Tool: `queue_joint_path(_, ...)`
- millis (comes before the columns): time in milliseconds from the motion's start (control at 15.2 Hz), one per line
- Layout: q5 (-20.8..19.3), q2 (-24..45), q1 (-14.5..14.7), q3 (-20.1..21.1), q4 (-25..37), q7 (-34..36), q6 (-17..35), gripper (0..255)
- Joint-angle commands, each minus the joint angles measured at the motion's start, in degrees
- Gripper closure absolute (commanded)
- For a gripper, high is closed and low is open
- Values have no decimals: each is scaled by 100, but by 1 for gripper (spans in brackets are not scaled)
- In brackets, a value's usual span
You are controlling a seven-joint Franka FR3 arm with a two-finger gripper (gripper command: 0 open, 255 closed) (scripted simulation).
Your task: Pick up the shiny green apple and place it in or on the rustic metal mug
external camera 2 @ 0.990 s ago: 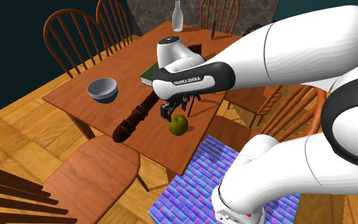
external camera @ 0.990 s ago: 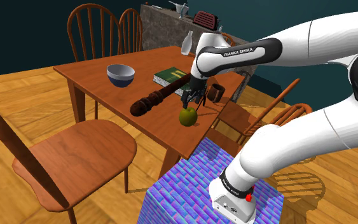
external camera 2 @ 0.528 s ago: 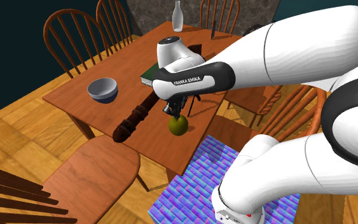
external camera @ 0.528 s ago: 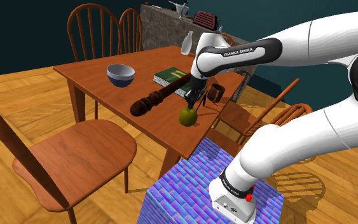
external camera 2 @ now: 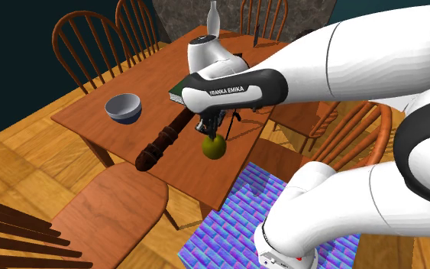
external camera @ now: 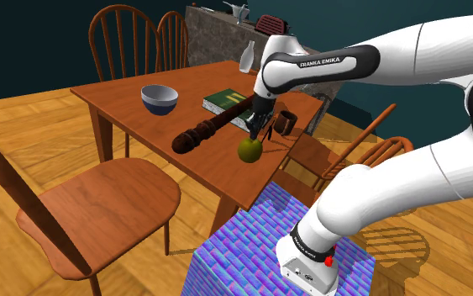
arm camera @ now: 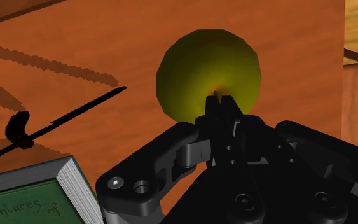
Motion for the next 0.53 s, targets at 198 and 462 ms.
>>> queue_joint_path(198, 19, -145, 5, 31, 276, -10, -422, 255)
queue_joint_path(462, 36, -231, 10, 56, 524, -18, -756, 255)
